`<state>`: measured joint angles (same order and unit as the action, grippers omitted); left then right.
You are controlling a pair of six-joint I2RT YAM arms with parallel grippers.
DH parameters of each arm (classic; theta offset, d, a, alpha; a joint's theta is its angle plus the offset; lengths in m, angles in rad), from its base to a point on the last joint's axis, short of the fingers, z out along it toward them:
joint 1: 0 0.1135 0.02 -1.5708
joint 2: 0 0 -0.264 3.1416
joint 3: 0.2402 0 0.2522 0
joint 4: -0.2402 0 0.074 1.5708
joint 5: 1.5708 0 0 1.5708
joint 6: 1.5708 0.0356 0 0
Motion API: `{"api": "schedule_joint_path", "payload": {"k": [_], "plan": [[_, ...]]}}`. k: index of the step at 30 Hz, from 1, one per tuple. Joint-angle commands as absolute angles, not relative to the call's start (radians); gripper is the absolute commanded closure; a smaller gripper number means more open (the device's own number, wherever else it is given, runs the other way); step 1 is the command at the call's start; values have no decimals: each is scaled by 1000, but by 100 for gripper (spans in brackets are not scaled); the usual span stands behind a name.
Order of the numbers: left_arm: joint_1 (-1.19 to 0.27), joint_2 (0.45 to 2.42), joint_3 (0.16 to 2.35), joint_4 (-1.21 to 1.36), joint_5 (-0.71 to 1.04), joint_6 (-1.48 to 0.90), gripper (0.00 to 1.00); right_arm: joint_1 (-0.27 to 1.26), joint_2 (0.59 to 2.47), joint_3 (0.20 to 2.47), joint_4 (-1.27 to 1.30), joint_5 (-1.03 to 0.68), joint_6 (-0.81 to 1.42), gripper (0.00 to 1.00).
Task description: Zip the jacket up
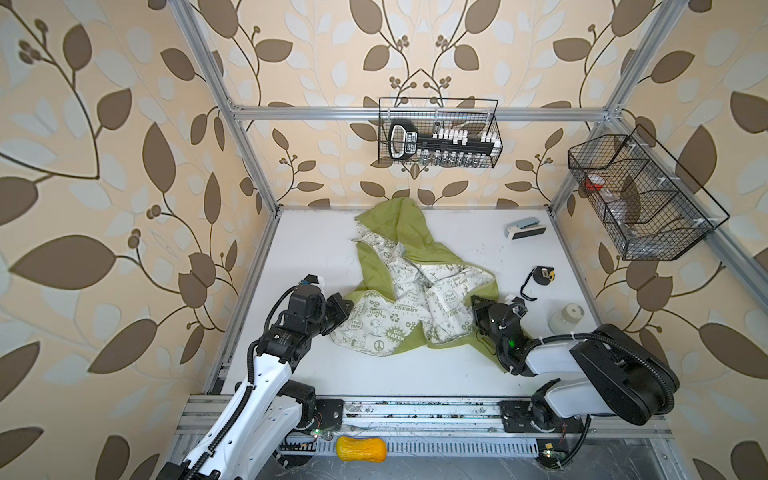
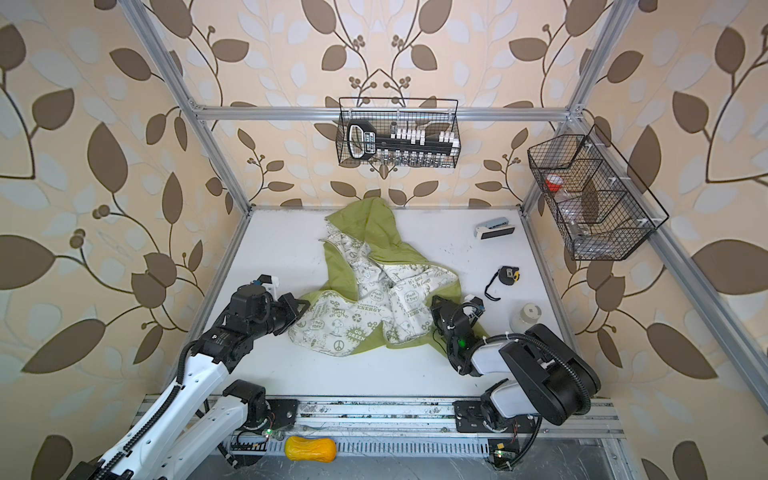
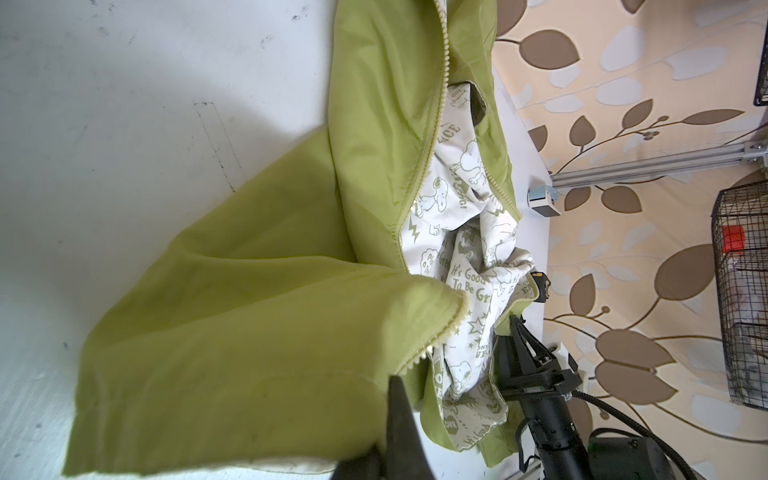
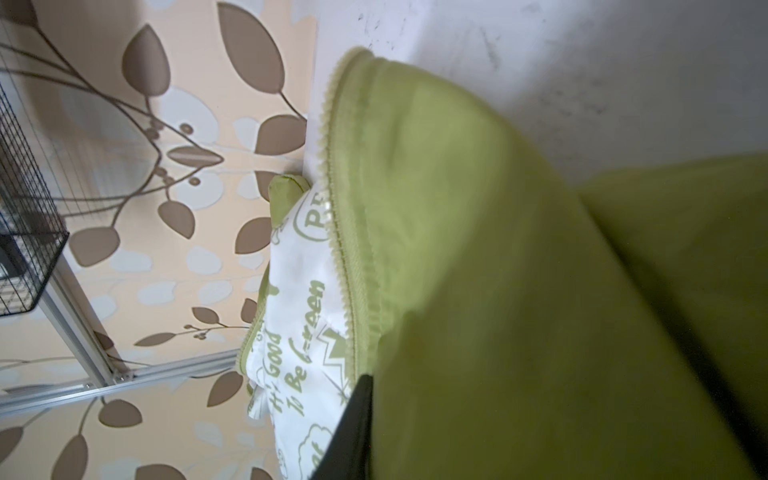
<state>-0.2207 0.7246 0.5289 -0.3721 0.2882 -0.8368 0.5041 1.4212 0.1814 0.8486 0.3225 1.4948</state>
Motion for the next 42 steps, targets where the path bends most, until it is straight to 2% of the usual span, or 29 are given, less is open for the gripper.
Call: {"api": "schedule_joint_path", "payload": {"k": [1,3,9,17,24,30,34,36,38,42], "plan": [[-210,724,561,-368,289,-813,100,494,1394,238,785,260,1375,94],[-210,721,560,-368,283,-815,100,496,1347,300,658,245,1291,100],[-210,730,557,-350,273,-819,100,559,1205,511,357,240,996,100],[-210,727,553,-348,218,-820,100,683,1303,787,227,-27,796,100],[-210,701,521,-372,189,-829,100,778,1357,618,355,-156,838,100],[-210,701,495,-360,210,-830,100,827,1438,527,371,-165,872,100],[-210,700,493,-358,228,-828,100,825,1446,511,367,-124,887,71],[-210,697,491,-355,240,-828,100,825,1440,509,365,-106,896,61],[-210,695,490,-353,249,-825,100,825,1435,494,387,-99,925,55],[-210,695,479,-345,260,-825,100,835,1452,433,497,-103,1035,52]]}}
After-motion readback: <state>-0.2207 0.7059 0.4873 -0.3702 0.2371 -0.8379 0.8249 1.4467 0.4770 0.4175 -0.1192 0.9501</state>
